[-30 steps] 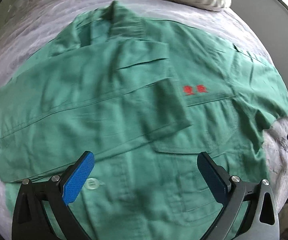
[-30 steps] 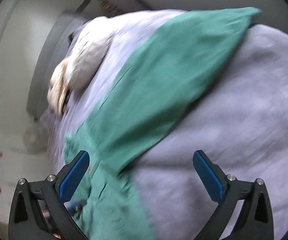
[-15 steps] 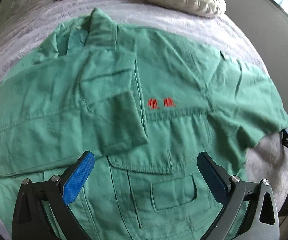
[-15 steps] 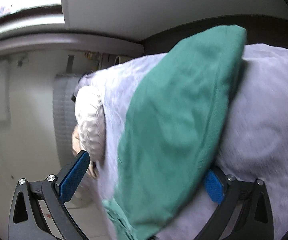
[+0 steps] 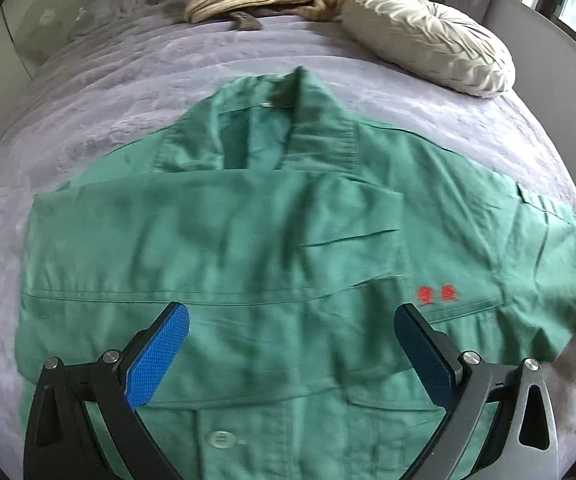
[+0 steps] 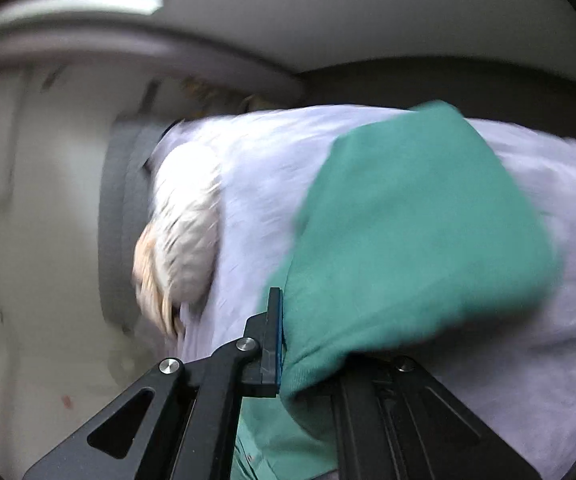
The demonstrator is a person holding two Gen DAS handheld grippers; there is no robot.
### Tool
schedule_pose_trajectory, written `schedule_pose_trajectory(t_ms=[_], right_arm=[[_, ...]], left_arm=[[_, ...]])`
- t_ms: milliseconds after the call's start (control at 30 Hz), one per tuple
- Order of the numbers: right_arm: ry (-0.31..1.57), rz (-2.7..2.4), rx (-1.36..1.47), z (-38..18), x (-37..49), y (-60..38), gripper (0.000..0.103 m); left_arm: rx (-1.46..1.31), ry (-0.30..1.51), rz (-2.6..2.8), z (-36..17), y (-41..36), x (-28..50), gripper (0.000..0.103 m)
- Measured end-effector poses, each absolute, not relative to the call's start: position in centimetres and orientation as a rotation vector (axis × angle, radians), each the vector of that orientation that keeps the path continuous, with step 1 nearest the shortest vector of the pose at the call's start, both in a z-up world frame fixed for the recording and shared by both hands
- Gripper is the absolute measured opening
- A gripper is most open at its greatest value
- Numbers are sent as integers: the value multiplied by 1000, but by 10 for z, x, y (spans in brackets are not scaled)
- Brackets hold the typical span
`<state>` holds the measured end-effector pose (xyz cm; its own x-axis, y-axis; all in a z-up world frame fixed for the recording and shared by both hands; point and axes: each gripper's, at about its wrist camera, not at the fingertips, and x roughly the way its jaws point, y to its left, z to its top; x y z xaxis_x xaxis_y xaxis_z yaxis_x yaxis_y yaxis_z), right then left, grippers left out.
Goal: Fold large clothes
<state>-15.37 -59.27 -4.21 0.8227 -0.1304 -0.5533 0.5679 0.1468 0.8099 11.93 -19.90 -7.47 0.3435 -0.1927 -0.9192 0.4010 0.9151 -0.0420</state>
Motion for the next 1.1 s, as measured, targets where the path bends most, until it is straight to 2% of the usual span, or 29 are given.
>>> schedule_pose_trajectory(t_ms=[167,333,467,667,733,767,800,833,900,967,1033,1067,1100], right_arm=[[498,-341,1061,18,-64,-540,5],[653,-112,736,51,46,-422,5],[831,9,585,15,104,-326,5],[1148,-28,490,-96,137,-242,7],[1118,-30,601,-99,130,-251,17],[1114,-22,659,-98,125,-255,34],[1106,-23,723,-95,118,-262,58],[1069,-47,782,-89,108,-272,66],[987,-132,855,-76,83,-285,69],[946,-209,930,-73,75,-304,66],[934,-253,963,-73,79,-317,22],[938,-262,952,-71,85,-318,5],[930,-265,910,-64,93,-313,5]], left_arm=[[179,1163,-361,-74,-159,126,103],[127,1156,-312,-71,-116,141,103],[89,1153,-273,-74,-74,153,103],[92,1198,-275,-94,-39,159,103],[85,1197,-299,-95,-31,158,103],[82,1193,-309,-95,-28,157,103],[80,1189,-315,-94,-24,157,103],[75,1186,-322,-93,-20,156,103],[58,1185,-329,-90,-13,157,103],[42,1184,-327,-88,-8,157,103],[26,1179,-316,-85,2,158,103],[22,1175,-309,-82,7,158,103],[19,1169,-298,-80,15,159,103]])
